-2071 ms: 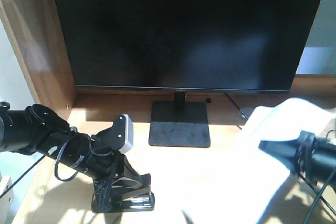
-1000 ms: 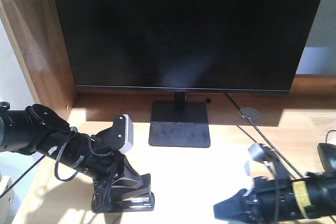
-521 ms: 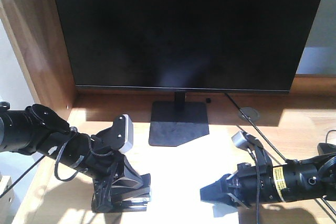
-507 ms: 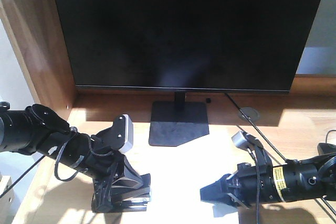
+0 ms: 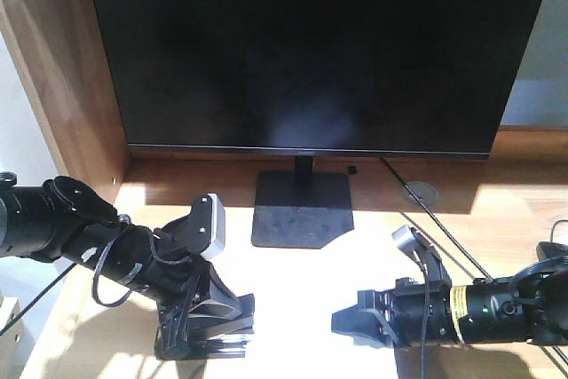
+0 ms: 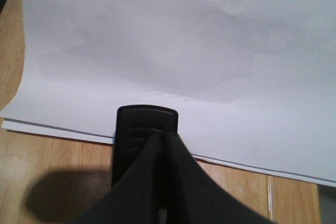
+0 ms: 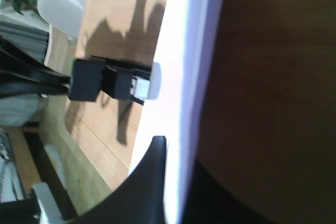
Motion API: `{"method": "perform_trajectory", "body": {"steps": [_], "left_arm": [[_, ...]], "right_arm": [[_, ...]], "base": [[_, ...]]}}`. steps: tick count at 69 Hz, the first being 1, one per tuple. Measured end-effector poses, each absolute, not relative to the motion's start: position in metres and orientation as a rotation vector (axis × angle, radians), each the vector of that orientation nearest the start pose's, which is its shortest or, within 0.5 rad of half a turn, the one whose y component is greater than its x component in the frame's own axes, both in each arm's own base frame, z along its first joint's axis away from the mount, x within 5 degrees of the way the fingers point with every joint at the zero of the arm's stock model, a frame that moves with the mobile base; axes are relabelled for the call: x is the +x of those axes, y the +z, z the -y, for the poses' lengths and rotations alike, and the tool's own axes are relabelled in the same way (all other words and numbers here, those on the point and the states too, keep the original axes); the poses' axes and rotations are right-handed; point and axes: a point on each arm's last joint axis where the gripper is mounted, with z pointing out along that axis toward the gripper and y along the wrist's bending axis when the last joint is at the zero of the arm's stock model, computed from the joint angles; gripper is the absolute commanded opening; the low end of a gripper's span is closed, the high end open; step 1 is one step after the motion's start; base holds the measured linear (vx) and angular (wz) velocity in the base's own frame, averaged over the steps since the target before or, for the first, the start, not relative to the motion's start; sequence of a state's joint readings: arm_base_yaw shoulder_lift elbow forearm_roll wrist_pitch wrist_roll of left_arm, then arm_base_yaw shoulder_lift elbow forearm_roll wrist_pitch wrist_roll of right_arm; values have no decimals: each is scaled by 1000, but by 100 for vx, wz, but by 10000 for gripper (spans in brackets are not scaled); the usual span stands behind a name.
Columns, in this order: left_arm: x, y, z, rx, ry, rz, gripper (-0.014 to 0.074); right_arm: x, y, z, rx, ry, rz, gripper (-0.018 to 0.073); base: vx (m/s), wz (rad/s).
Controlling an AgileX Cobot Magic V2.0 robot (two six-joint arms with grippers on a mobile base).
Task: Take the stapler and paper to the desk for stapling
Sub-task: 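Lay the paper flat under the stapler and release with the right gripper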
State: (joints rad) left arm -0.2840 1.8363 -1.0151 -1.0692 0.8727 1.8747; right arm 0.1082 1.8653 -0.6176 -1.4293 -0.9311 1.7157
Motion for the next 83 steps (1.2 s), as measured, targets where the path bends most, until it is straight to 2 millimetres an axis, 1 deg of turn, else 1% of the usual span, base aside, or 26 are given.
{"method": "perform_trajectory", "body": {"steps": [16, 26, 39, 54, 63, 74, 83], "left_arm": [[303, 170, 152, 1624, -757, -1895, -6], [303, 170, 152, 1624, -757, -1895, -6], [303, 170, 152, 1624, -757, -1895, -6], [303, 170, 152, 1624, -757, -1895, -6], [303, 170, 152, 1624, -757, -1895, -6], [303, 170, 152, 1624, -757, -1895, -6], [303, 170, 152, 1624, -757, -1895, -6]], "right_arm": [[264, 134, -109, -47, 1579, -2272, -2], [267, 136, -109, -1, 1593, -2229, -2], [268, 137, -109, 4, 1597, -2223, -2], [268, 126, -105, 44, 1499, -2331, -2], [268, 117, -105, 73, 1490, -2369, -2], [266, 101, -115, 133, 1507, -2412, -2], [266, 95, -126, 170, 1517, -2405, -2]], "base": [[0, 0], [0, 0], [0, 0], [0, 0], [0, 0], [0, 0], [0, 0]]}}
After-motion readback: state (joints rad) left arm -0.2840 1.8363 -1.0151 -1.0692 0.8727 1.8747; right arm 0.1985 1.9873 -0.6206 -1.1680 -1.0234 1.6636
